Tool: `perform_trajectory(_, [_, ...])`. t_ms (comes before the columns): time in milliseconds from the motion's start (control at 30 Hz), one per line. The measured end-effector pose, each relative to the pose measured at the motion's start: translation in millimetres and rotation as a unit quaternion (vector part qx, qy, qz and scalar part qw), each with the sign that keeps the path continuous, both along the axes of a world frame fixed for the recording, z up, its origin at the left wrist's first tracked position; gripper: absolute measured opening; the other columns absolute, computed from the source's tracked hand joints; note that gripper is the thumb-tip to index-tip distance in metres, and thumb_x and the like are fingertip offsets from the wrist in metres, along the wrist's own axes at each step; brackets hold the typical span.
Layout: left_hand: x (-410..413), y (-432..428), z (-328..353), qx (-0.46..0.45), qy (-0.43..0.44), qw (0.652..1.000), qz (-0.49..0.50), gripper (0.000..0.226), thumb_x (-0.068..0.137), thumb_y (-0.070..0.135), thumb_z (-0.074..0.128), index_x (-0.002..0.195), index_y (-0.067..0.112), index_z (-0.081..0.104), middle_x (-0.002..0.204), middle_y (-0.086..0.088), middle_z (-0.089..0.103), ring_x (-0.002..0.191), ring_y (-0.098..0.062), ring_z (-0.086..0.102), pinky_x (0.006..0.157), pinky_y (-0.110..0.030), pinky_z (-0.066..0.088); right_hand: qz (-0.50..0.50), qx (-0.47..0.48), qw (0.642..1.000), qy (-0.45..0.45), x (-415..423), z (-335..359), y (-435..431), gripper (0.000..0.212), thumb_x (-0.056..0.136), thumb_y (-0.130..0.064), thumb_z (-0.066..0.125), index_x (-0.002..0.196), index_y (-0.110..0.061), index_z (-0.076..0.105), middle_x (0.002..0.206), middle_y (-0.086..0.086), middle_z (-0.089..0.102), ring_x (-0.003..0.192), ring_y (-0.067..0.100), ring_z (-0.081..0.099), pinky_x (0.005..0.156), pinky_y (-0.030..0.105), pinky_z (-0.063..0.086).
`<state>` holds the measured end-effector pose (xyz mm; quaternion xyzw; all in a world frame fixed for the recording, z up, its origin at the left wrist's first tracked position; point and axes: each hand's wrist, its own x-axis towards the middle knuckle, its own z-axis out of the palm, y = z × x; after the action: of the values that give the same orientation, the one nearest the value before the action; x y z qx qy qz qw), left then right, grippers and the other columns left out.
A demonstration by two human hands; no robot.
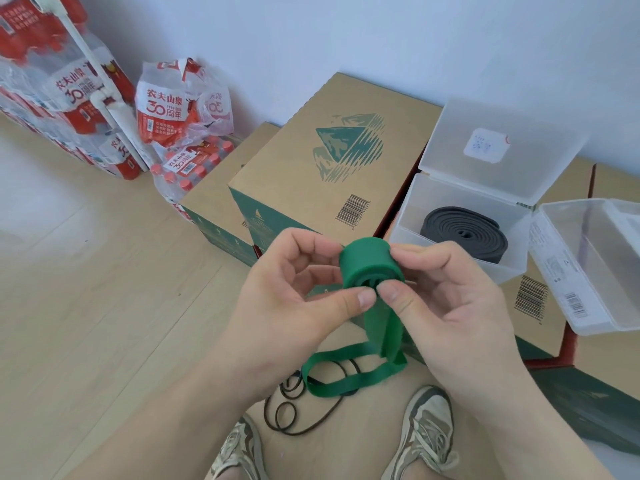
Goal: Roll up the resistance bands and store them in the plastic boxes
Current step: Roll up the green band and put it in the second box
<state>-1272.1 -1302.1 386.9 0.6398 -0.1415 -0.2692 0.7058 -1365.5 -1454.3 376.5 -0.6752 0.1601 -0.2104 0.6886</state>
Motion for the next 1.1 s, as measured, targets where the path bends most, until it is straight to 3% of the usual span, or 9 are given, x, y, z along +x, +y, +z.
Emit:
perform_trajectory(100, [-0.4, 0.2, -1.3, 0.068, -0.074, 0.995, -0.005, 0.045, 0.073, 0.000, 0.090, 0.105, 0.016, 0.062, 0.099, 0.001, 0.076, 0.096, -0.013, 0.074, 0.076, -0.025, 0.062, 0.004, -0.079, 0.997, 0.015, -1.6, -7.1, -0.4, 0.034, 0.090, 0.007, 0.071, 0.099, -0.025, 0.071, 0.116, -0.003, 0.075, 0.113, 0.020, 0.071, 0.096, 0.028, 0.056])
perform_trajectory(233, [0.0, 2.9, -3.0, 0.163, -0.260, 0.951, -0.030, 0.056, 0.079, 0.008, 0.085, 0.128, 0.025, 0.063, 0.110, 0.017, 0.072, 0.113, -0.001, 0.067, 0.087, -0.019, 0.058, 0.021, -0.268, 0.963, 0.022, -1.8, -18.2, -1.6, 0.024, 0.088, 0.003, 0.065, 0.102, -0.015, 0.073, 0.119, -0.005, 0.070, 0.118, 0.015, 0.065, 0.100, 0.023, 0.049])
perform_trajectory(400, [-2.5, 2.1, -5.2, 0.175, -0.296, 0.936, -0.070, 0.048, 0.082, 0.005, 0.082, 0.123, 0.027, 0.068, 0.107, 0.020, 0.071, 0.105, -0.005, 0.068, 0.081, -0.017, 0.060, 0.064, -0.384, 0.921, 0.005, -1.7, -19.0, 0.2, 0.029, 0.087, 0.008, 0.059, 0.103, -0.011, 0.073, 0.120, 0.000, 0.066, 0.113, 0.020, 0.060, 0.098, 0.026, 0.045])
perform_trajectory(500, [-1.4, 3.2, -4.7, 0.145, -0.257, 0.954, -0.060, 0.045, 0.083, -0.002, 0.080, 0.117, 0.026, 0.070, 0.102, 0.018, 0.072, 0.103, -0.005, 0.070, 0.083, -0.018, 0.059, 0.053, -0.323, 0.945, 0.001, -0.9, -16.8, 1.1, 0.027, 0.087, 0.005, 0.063, 0.104, -0.013, 0.074, 0.121, -0.001, 0.068, 0.117, 0.019, 0.062, 0.101, 0.027, 0.046])
perform_trajectory(600, [-0.9, 3.2, -5.3, 0.108, -0.205, 0.972, -0.037, 0.045, 0.086, -0.006, 0.076, 0.115, 0.028, 0.068, 0.104, 0.017, 0.073, 0.105, -0.005, 0.069, 0.085, -0.019, 0.058, 0.017, -0.092, 0.996, 0.004, 0.3, -11.3, -2.3, 0.030, 0.084, 0.007, 0.078, 0.105, -0.014, 0.073, 0.121, 0.003, 0.070, 0.117, 0.026, 0.068, 0.102, 0.040, 0.054])
perform_trajectory(733, [-1.0, 1.9, -4.2, 0.053, -0.128, 0.990, -0.010, 0.044, 0.087, -0.009, 0.074, 0.114, 0.024, 0.066, 0.107, 0.009, 0.072, 0.106, -0.009, 0.067, 0.081, -0.021, 0.059, 0.001, 0.051, 0.999, 0.020, 0.8, -3.2, -4.4, 0.028, 0.079, 0.013, 0.076, 0.100, -0.006, 0.074, 0.114, 0.008, 0.077, 0.107, 0.018, 0.075, 0.093, 0.032, 0.061])
perform_trajectory(967, [-2.4, 0.1, -1.5, -0.048, 0.010, 0.999, -0.004, 0.037, 0.085, 0.000, 0.076, 0.116, 0.014, 0.064, 0.112, -0.001, 0.076, 0.103, -0.021, 0.074, 0.086, -0.036, 0.062, 0.019, 0.085, 0.996, -0.025, 2.4, -1.5, -2.7, 0.032, 0.078, -0.005, 0.074, 0.106, -0.017, 0.080, 0.115, 0.007, 0.078, 0.111, 0.021, 0.073, 0.094, 0.029, 0.058])
perform_trajectory(1033, [-0.7, 1.1, -3.8, 0.023, -0.077, 0.997, -0.011, 0.035, 0.086, 0.001, 0.079, 0.114, 0.018, 0.066, 0.109, 0.004, 0.077, 0.105, -0.016, 0.073, 0.085, -0.031, 0.062, 0.000, 0.028, 0.999, -0.025, 1.4, -3.3, -3.1, 0.031, 0.080, 0.003, 0.075, 0.103, -0.017, 0.082, 0.110, 0.006, 0.077, 0.105, 0.019, 0.074, 0.091, 0.025, 0.058])
perform_trajectory(1100, [0.4, 3.2, -7.2, 0.121, -0.232, 0.965, -0.016, 0.036, 0.086, 0.006, 0.081, 0.115, 0.021, 0.068, 0.109, 0.012, 0.075, 0.109, -0.010, 0.070, 0.087, -0.028, 0.061, -0.007, -0.086, 0.996, 0.000, -0.1, -7.6, -2.6, 0.037, 0.082, 0.012, 0.076, 0.103, -0.019, 0.081, 0.110, -0.001, 0.075, 0.106, 0.018, 0.073, 0.090, 0.024, 0.057])
